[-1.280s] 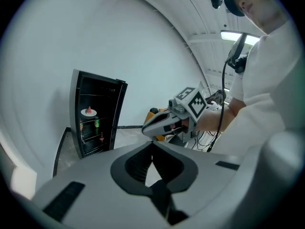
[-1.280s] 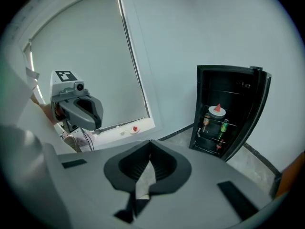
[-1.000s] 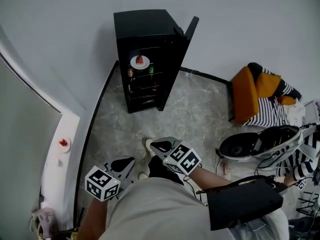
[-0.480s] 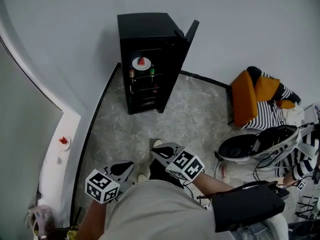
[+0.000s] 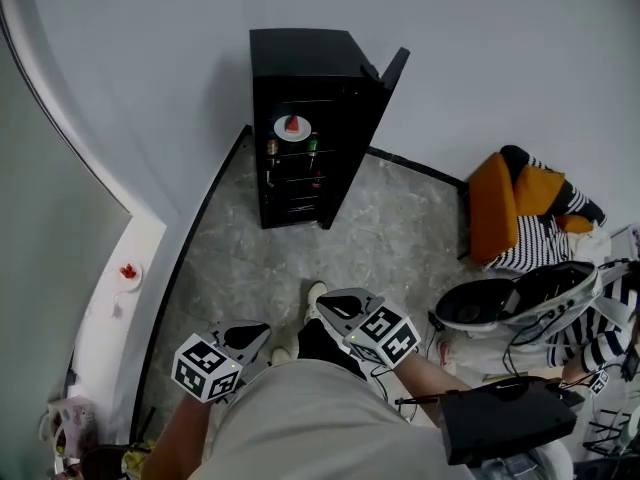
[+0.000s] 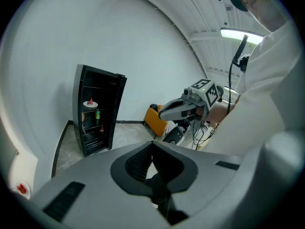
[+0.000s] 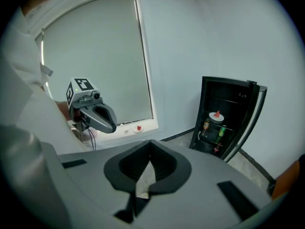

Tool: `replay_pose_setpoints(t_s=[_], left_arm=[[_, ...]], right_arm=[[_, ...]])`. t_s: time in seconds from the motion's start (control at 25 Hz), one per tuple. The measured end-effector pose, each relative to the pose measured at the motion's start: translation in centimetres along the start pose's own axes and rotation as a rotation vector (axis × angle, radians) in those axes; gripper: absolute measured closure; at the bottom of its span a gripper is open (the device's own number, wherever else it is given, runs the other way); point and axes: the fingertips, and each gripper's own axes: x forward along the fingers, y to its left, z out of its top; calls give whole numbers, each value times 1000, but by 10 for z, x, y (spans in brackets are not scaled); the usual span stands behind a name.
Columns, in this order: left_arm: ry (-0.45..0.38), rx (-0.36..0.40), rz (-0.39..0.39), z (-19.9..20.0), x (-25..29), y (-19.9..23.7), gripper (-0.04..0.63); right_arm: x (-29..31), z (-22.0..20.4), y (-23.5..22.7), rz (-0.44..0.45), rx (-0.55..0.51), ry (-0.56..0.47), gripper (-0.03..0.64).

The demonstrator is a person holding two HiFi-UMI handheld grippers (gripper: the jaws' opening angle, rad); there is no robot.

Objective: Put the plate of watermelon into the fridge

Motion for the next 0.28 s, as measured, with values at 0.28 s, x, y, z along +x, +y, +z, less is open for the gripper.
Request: replay_pose_setpoints(t_s=[0.28], left_arm=[[23, 16, -25, 4, 12, -1, 583]], right_arm=[[-10, -4, -11, -30, 10, -6, 603]])
